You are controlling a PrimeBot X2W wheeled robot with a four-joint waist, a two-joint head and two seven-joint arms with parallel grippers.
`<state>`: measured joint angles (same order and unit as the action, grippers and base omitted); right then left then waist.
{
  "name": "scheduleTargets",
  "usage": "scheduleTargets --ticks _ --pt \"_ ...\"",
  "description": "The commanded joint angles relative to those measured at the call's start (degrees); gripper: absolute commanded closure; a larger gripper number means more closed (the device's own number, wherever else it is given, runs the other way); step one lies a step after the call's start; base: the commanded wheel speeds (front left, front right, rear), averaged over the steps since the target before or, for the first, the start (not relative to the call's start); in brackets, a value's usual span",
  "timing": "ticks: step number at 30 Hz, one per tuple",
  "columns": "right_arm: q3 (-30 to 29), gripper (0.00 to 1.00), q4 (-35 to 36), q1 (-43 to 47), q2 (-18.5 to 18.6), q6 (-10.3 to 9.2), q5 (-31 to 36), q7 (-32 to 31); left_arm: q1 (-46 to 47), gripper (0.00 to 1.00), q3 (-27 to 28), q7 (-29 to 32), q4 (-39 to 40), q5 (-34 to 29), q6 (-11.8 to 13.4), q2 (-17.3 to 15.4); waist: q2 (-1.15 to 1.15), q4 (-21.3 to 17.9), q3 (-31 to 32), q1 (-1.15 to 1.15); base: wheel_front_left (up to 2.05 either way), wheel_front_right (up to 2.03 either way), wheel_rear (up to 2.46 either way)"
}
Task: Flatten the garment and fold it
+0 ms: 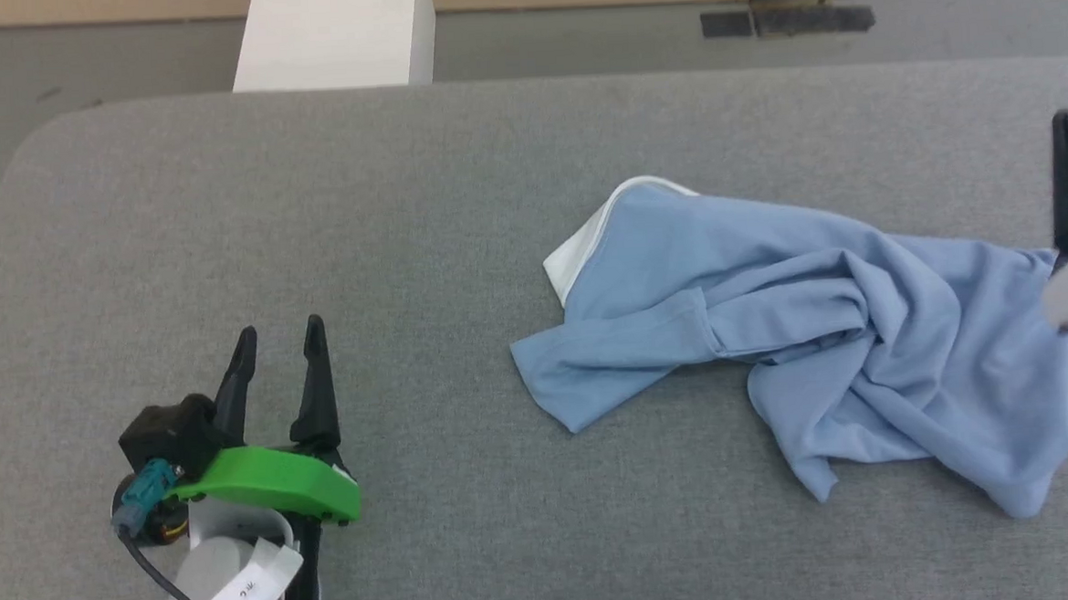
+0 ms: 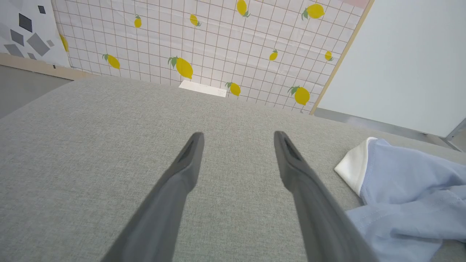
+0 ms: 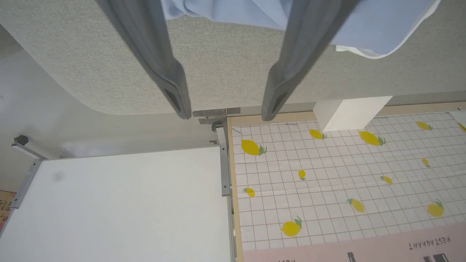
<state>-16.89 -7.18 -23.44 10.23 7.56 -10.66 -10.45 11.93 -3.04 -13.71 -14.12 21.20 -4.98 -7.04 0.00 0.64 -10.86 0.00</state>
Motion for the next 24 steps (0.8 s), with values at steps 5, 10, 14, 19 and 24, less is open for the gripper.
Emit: scheduleTargets --ticks 5,10,14,19,24 --pt "0.99 0.0 1.51 7.73 -3.01 -0.08 0.32 8.27 -1.3 0.0 -0.61 0.07 0.56 0.68 0.47 -0.1 0.0 -1.02 2.26 0.0 0.0 0.0 0.0" --pt "1.91 0.0 0.64 13.05 -5.23 -0.08 0.35 12.09 -1.5 0.0 -1.55 0.16 0.67 0.69 0.56 0.28 0.0 -1.06 2.62 0.0 0.0 0.0 0.0" --pt "2.55 0.0 -0.3 14.75 -6.12 -0.08 0.09 13.58 -0.95 0.0 -2.63 0.89 0.26 0.68 0.48 0.54 0.0 -1.33 2.52 0.0 0.0 0.0 0.0" --pt "2.56 0.0 -0.59 14.58 -6.64 -0.08 -0.03 14.24 2.44 0.0 -6.17 4.41 -0.79 -0.06 -0.4 0.64 0.0 -1.71 1.58 0.0 0.0 0.0 0.0" --pt "2.53 0.0 -0.03 13.29 -6.83 -0.08 0.59 14.12 11.0 0.0 -12.04 14.81 -3.96 0.11 -1.62 0.9 0.0 -1.88 -0.01 0.0 0.0 0.0 0.0"
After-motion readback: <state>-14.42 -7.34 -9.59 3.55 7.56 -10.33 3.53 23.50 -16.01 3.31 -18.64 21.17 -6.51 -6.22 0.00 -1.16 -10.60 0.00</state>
